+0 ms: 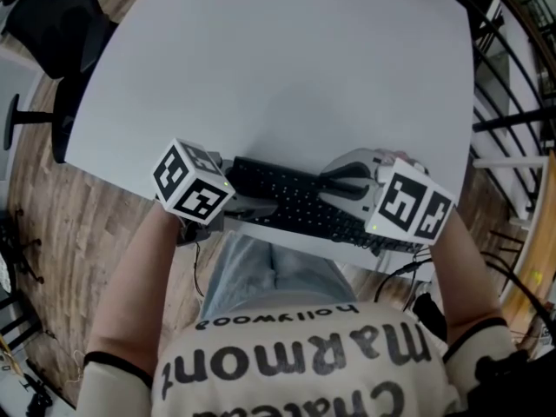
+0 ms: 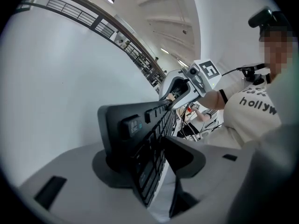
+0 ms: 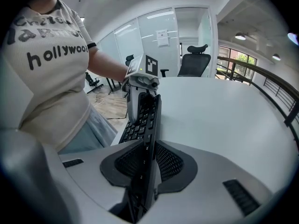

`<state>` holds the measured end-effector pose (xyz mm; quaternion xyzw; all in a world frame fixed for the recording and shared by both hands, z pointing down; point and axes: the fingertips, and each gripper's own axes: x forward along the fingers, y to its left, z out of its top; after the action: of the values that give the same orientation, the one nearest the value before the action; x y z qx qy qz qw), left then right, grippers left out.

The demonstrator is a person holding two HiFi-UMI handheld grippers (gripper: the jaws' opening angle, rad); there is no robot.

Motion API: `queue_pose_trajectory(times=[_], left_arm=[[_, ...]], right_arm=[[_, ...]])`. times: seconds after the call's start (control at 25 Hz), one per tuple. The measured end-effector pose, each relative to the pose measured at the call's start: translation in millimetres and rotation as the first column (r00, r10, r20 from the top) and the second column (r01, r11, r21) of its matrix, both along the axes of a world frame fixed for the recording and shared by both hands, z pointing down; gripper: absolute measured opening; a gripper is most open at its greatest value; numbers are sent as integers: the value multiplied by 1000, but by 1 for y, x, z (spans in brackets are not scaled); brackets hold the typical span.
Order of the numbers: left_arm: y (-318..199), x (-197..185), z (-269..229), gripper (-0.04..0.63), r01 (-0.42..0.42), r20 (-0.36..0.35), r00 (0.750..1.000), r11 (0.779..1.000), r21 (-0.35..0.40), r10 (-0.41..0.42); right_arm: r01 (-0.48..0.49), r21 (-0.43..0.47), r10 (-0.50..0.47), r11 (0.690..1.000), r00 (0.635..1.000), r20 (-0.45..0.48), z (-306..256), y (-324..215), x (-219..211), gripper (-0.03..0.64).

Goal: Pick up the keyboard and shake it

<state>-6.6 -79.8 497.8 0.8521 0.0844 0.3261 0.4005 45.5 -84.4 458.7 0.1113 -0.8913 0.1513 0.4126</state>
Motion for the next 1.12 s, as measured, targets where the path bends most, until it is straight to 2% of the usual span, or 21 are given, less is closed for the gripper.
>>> queue_pose_trajectory(times=[0.08, 0.24, 0.32, 0.44, 0.56, 0.72, 0.88, 1.12], left_arm=[[1, 3, -4, 193, 2, -18, 1000, 1000, -22, -3], [2, 1, -15, 125, 11, -96, 995, 993, -116, -22], [4, 0, -16, 107, 6, -117, 993, 991, -130, -21], [3, -1, -14, 111, 13, -133, 991, 991, -131, -30], [-3, 2, -21, 137, 63, -179, 980, 985, -161, -91], [-7, 3, -21, 133, 108, -181, 974, 981, -164, -137], [-6, 2, -26, 101, 98, -195, 972, 981, -169, -131], [-6, 2, -24, 97, 105, -177, 975, 979, -175, -136]], right_arm=[[-1, 5, 1, 1000, 1000, 2, -2, 1, 3, 101], [2, 12, -2, 1000, 1000, 9, -4, 0, 1, 100], [6, 17, -6, 1000, 1000, 7, -4, -2, 0, 98], [3, 25, -4, 1000, 1000, 4, -4, -5, -3, 97], [-10, 31, 10, 999, 1000, 16, -7, -7, -6, 95], [-29, 41, 28, 999, 999, 23, -7, -7, -7, 94], [-35, 41, 34, 999, 999, 30, -9, -6, -8, 94], [-39, 25, 38, 999, 999, 27, -7, -7, -7, 94]])
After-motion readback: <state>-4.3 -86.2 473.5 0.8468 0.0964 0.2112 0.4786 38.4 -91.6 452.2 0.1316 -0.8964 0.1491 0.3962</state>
